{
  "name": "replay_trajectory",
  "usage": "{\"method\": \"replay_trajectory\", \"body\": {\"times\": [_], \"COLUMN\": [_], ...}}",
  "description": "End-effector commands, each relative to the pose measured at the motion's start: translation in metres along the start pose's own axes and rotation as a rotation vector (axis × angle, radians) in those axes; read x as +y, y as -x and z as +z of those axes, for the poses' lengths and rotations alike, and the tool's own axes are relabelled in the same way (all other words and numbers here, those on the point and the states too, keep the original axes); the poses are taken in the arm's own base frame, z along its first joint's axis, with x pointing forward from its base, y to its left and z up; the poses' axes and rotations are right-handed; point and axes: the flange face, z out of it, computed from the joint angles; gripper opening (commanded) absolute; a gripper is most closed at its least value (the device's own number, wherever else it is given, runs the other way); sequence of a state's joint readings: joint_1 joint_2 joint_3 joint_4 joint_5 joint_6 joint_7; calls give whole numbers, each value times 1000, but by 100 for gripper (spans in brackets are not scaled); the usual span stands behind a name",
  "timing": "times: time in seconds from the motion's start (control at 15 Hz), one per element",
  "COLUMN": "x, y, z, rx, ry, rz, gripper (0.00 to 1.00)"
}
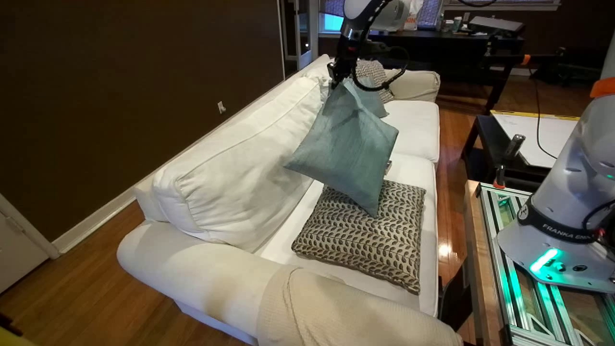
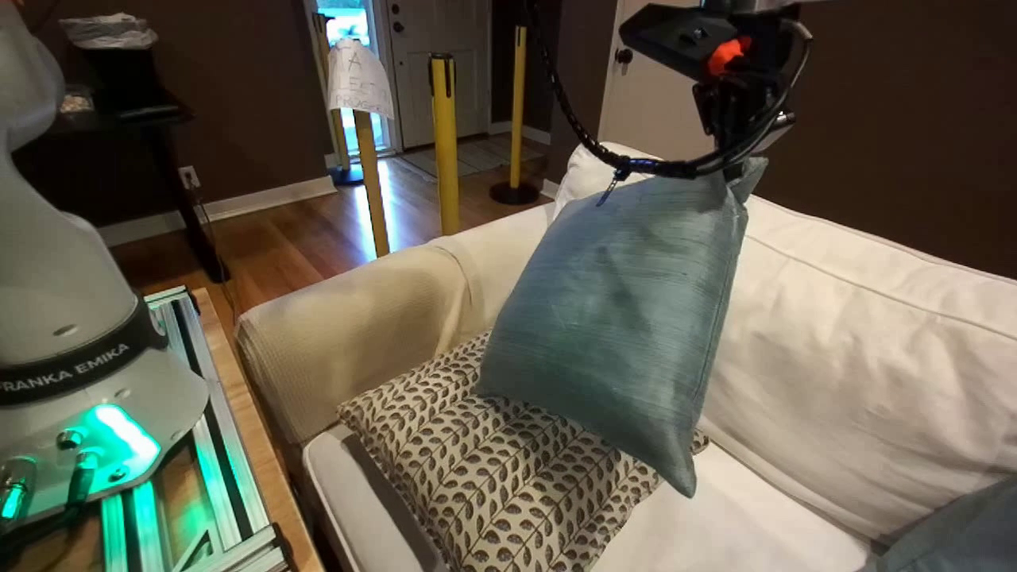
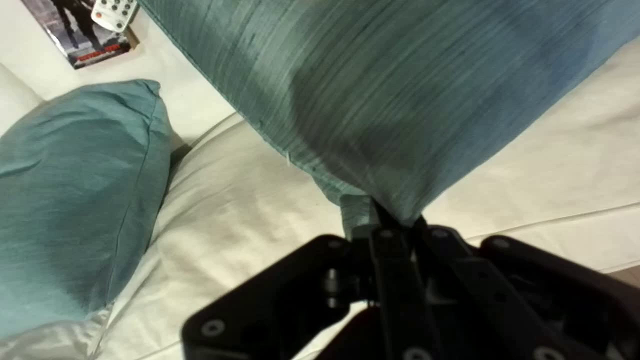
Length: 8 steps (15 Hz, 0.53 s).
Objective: Lean all the pillows against the sofa
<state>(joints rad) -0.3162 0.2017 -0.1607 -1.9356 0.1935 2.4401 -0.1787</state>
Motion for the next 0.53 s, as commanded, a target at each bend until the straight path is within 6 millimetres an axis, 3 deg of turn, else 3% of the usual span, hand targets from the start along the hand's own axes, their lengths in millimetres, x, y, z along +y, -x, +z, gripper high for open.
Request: {"method": "replay_trajectory", "body": {"times": [0.0,0.33,0.4,0.47], "x": [6,28,21,25], "y": [9,5,0,0], "z": [-48,-109,-82,-92], "rx": [51,189,122,142], "ry": [19,-12,8,3], "rz": [-84,-70,-71,-67], "gripper": [1,1,6,6]}}
